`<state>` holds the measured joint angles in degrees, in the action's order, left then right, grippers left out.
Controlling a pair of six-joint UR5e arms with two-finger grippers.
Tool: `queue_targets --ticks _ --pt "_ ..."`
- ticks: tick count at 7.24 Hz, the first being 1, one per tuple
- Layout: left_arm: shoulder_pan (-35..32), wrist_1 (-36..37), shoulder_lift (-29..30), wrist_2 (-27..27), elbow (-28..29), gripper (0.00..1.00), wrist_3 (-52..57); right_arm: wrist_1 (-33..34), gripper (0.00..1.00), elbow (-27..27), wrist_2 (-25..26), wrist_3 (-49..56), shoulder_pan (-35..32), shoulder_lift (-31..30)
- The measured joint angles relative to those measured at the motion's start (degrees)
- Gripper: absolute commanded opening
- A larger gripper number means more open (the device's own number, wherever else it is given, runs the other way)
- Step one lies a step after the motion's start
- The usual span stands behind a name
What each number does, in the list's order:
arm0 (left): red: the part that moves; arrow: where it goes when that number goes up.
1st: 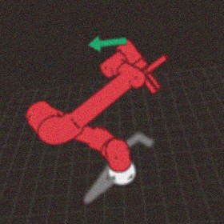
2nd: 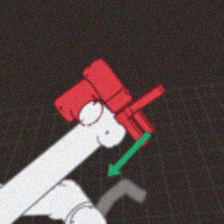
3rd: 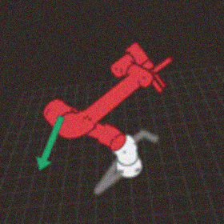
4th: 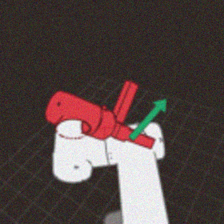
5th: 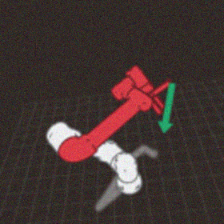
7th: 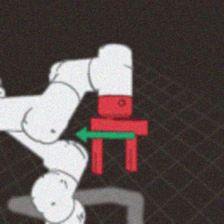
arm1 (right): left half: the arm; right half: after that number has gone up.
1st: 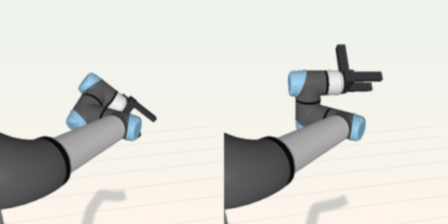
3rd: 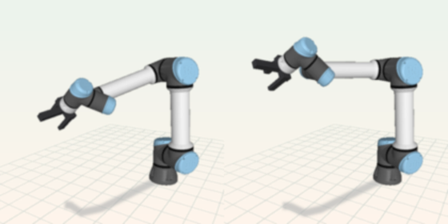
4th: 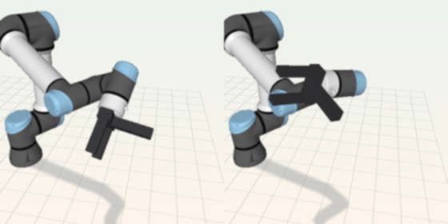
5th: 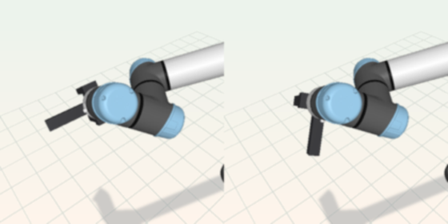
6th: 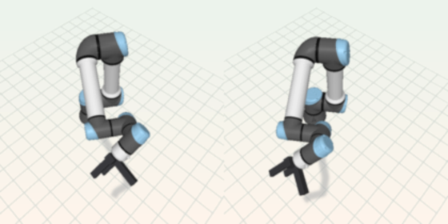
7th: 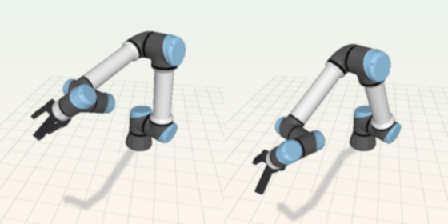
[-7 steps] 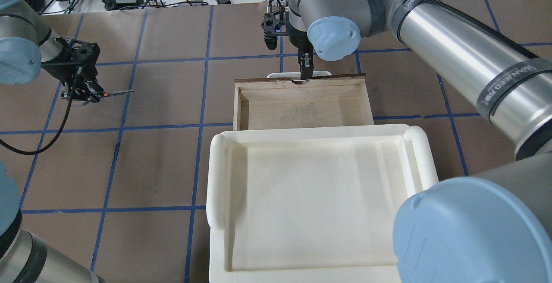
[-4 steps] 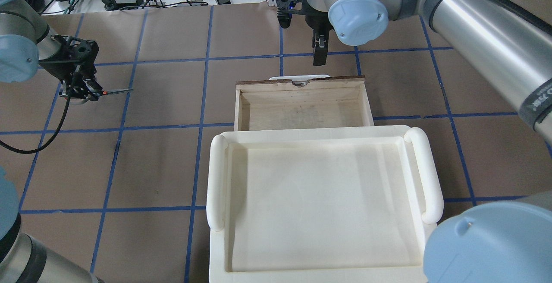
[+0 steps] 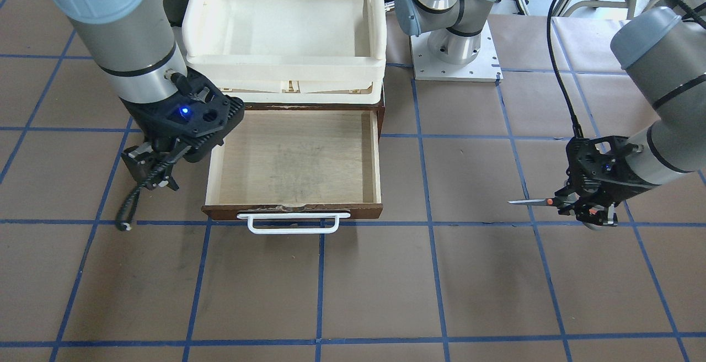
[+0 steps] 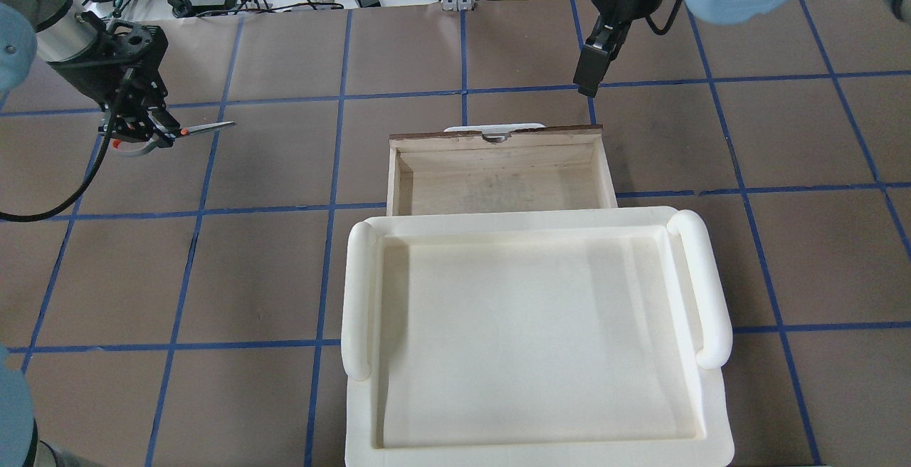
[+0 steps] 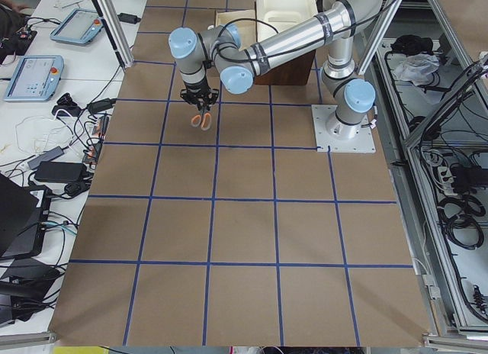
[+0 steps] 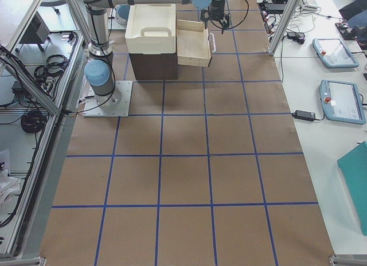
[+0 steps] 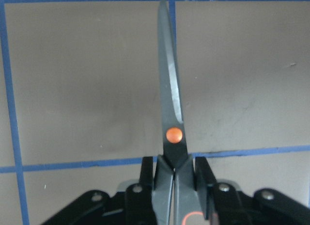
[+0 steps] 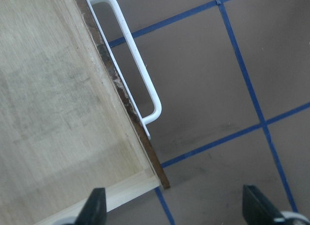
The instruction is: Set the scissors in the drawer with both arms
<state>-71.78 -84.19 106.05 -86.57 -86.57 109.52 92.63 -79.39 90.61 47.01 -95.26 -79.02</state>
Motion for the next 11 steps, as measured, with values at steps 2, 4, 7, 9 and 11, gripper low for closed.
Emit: queue_targets --ticks 2,4,7,9,11 --pt "-7.61 -4.06 -2.95 -0.15 1.5 0.0 -10.06 -4.65 1.0 -1.17 0.33 -13.38 2.02 -5.91" --pt "-16.27 -5.79 -4.4 -0.24 1.71 0.0 -19.76 -6.66 1.0 -2.6 1.3 -27.35 2.81 -9.29" --pt "-27.84 -4.82 -4.3 -0.29 1.74 0.0 -34.11 -10.31 1.0 -3.16 1.93 -39.51 2.93 -10.44" --pt "-33.58 -3.1 -3.64 -0.31 1.45 0.0 -41.3 -11.13 1.0 -3.33 0.48 -43.5 2.8 -11.01" --pt "-37.51 -0.08 -1.72 0.02 0.99 0.0 -48.48 -11.31 1.0 -3.58 -0.19 -44.17 2.67 -11.5"
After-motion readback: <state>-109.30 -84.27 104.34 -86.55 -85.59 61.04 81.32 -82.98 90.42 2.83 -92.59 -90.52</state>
